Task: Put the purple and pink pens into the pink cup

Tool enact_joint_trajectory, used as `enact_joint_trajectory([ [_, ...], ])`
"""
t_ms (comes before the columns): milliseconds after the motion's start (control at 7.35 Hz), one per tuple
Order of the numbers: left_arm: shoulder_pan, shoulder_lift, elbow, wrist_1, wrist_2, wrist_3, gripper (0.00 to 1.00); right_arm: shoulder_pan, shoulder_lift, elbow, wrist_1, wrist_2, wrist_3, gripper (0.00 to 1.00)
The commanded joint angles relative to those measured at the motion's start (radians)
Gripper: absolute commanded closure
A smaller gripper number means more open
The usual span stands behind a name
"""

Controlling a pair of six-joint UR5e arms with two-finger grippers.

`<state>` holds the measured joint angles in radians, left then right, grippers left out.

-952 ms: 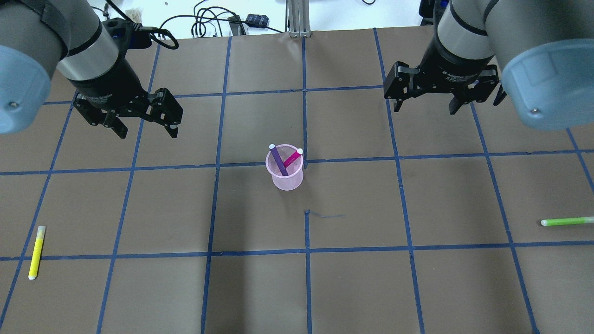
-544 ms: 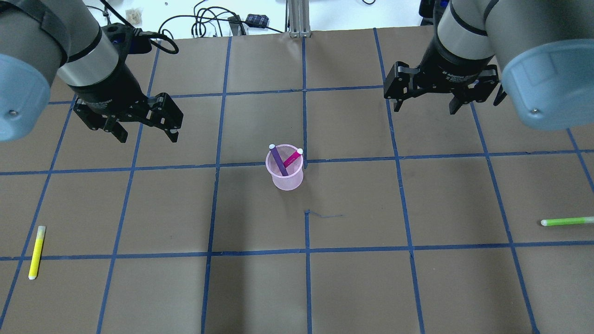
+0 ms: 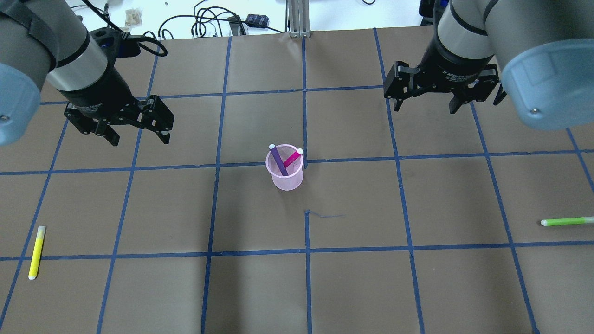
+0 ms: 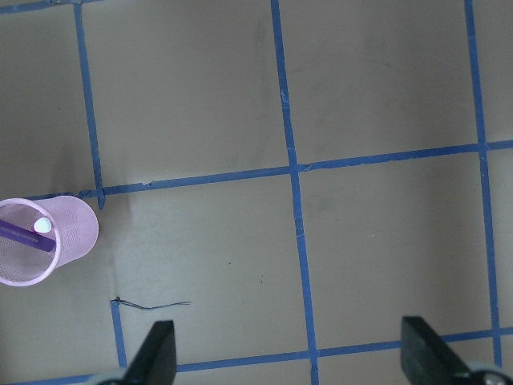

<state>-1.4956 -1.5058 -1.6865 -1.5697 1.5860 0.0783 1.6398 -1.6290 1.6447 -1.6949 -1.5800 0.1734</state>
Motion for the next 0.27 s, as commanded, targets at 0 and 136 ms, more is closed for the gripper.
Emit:
enact_joint_trajectory([
  [0, -0.005, 0.010, -0.018, 0.000, -0.006, 0.006, 0.00, 0.000, 0.001, 0.000, -0.002, 0.000, 0.000, 0.00],
  [136, -0.005, 0.018, -0.024, 0.002, -0.004, 0.009, 0.00, 0.000, 0.001, 0.000, 0.000, 0.000, 0.000, 0.00],
])
